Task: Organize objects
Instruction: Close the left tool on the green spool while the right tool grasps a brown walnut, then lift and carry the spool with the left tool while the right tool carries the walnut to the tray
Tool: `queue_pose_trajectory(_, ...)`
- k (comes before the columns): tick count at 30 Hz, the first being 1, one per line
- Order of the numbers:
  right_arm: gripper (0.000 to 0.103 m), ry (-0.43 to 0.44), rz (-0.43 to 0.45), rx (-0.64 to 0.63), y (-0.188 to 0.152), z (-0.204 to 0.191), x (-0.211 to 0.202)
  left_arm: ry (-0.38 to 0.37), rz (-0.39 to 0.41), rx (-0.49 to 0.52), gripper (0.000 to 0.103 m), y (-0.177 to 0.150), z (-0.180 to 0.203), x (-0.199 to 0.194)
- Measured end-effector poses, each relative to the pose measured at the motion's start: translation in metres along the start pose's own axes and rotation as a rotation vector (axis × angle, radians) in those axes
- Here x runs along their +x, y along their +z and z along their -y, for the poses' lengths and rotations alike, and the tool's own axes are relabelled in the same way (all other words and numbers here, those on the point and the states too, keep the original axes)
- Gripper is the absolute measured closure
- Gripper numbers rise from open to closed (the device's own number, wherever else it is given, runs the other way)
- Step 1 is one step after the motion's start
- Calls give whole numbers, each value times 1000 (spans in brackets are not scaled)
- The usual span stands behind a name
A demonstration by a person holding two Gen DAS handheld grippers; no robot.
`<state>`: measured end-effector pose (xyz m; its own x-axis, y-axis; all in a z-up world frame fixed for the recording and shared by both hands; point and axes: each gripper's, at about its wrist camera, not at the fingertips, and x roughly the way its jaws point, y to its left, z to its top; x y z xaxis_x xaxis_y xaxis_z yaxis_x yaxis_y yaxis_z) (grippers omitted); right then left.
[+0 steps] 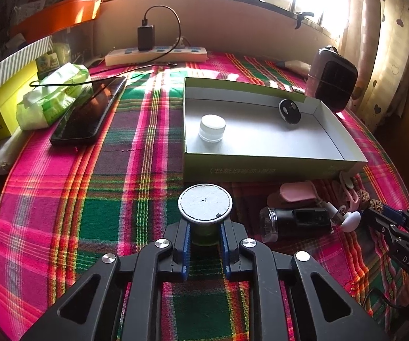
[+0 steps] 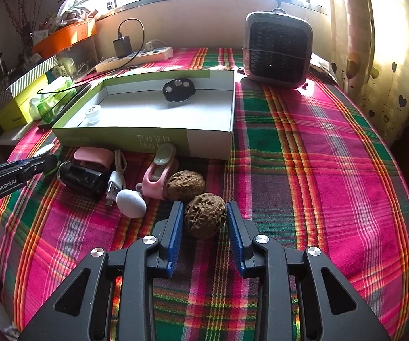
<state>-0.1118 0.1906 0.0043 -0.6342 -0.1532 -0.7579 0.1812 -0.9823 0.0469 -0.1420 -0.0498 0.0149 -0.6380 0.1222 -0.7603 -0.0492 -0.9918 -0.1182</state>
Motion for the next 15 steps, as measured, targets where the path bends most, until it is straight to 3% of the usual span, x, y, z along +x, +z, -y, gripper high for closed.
queue_pose_trajectory(15,71,5,3,-5,-1,-1,-1,5,18,-6,88,-2,1,-1)
